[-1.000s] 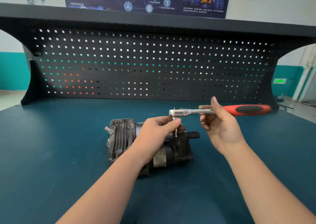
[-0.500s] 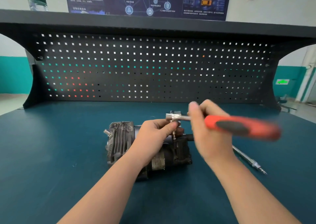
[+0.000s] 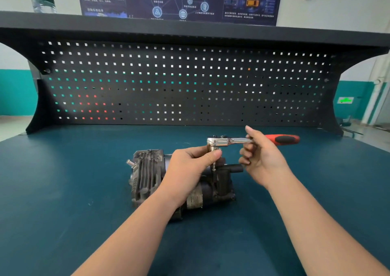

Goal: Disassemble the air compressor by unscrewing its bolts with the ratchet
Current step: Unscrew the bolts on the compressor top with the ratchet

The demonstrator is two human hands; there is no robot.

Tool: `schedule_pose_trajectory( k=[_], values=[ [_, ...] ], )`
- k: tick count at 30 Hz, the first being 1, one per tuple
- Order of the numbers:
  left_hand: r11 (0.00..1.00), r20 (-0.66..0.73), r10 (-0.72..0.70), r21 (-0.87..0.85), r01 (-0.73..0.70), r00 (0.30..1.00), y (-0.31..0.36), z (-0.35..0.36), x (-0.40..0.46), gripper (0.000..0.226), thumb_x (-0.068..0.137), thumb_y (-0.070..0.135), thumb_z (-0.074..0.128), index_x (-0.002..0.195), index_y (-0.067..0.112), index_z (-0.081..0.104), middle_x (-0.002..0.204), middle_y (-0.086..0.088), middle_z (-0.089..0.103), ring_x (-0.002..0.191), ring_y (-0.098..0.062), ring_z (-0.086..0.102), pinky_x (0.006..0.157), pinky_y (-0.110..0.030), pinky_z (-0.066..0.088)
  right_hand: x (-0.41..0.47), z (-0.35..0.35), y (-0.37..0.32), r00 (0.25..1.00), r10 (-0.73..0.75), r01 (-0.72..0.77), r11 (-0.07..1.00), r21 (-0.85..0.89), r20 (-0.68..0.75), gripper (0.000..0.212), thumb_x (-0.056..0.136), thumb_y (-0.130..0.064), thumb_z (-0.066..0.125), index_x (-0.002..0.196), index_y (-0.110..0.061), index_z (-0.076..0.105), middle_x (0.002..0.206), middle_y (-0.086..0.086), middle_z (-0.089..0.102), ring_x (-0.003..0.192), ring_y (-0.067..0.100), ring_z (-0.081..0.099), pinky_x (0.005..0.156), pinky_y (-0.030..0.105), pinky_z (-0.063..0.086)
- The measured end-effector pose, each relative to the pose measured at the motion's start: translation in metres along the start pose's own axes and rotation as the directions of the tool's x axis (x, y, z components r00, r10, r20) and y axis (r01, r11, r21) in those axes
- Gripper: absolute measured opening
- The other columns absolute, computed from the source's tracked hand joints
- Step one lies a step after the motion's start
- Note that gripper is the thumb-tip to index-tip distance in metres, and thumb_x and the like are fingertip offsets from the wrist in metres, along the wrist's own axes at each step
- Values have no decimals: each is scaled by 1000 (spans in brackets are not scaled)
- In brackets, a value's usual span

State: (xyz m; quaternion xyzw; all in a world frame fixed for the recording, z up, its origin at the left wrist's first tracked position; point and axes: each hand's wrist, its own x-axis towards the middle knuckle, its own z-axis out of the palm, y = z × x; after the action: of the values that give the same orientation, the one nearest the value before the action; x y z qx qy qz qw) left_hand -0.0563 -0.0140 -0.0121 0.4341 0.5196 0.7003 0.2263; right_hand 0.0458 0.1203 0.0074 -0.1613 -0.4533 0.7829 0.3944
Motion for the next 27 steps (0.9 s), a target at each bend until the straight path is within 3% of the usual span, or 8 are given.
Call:
schedule_pose_trajectory(
  k=[5, 8, 11, 13, 14, 17, 21, 27],
  values=[
    [995, 69, -54, 92, 48, 996, 2, 0, 4, 20, 93, 23, 55, 85, 14, 71, 82, 1, 70, 83, -11, 63, 89, -35, 47, -3, 9, 6, 987, -103, 117, 987, 111, -127, 41, 86, -12, 63, 56, -21, 36, 36, -6, 29, 34, 9, 24, 44, 23, 20],
    [997, 79, -40, 63, 35, 996, 1, -1, 5, 19, 93, 19, 53, 94, 9, 70, 89, -6, 74, 92, -16, 67, 95, -36, 46, -24, 23, 1, 882, -453, 445, 891, -90, -131, 45, 85, -15, 63, 53, -26, 34, 39, -7, 31, 37, 9, 27, 47, 22, 25],
    [992, 75, 23, 119, -32, 997, 0, -3, 4, 17, 88, 11, 60, 80, 18, 74, 83, 3, 74, 84, -6, 67, 85, -25, 48, -54, 38, 1, 427, -842, 755, 130, -643, 330, 38, 77, -26, 70, 52, -26, 41, 45, -9, 41, 43, 5, 34, 47, 16, 29],
    [985, 96, 58, 158, -73, 994, 1, -5, 2, 29, 77, -2, 61, 63, 21, 71, 66, 13, 69, 66, 3, 61, 65, -13, 46, -64, 40, 5, 150, -721, 754, -359, -550, 677, 35, 68, -14, 80, 52, -15, 49, 48, -4, 40, 52, 12, 26, 50, 22, 23],
    [988, 108, 46, 142, -61, 993, 0, -6, 1, 24, 74, 0, 61, 64, 20, 72, 68, 10, 69, 68, -1, 63, 64, -15, 47, -65, 38, 5, 111, -694, 774, -389, -500, 711, 37, 67, -11, 82, 51, -12, 49, 48, -1, 38, 53, 14, 25, 49, 21, 23],
    [999, 91, 3, 47, -7, 996, -2, -4, 2, 13, 86, 14, 64, 93, 11, 74, 94, -5, 74, 94, -18, 68, 87, -32, 52, -58, 28, -5, 446, -779, 811, 142, -568, 441, 40, 80, -34, 69, 54, -17, 44, 52, 2, 48, 46, 9, 42, 47, 15, 34],
    [999, 36, -24, -23, 25, 999, -4, -1, 4, 15, 84, 16, 67, 94, 7, 74, 92, -11, 74, 93, -21, 70, 83, -31, 55, -29, 9, -15, 912, -393, 409, 895, -177, 119, 37, 76, -32, 74, 55, -24, 44, 42, -4, 43, 38, 9, 38, 43, 20, 31],
    [999, 35, 22, -25, -21, 999, -5, 0, 4, 25, 82, 25, 67, 95, 5, 73, 95, -14, 73, 89, -17, 67, 86, -30, 54, 1, 2, 5, 996, 62, -54, 992, 116, -60, 33, 86, -21, 66, 59, -17, 47, 45, -5, 43, 33, 7, 30, 37, 18, 22]
  ],
)
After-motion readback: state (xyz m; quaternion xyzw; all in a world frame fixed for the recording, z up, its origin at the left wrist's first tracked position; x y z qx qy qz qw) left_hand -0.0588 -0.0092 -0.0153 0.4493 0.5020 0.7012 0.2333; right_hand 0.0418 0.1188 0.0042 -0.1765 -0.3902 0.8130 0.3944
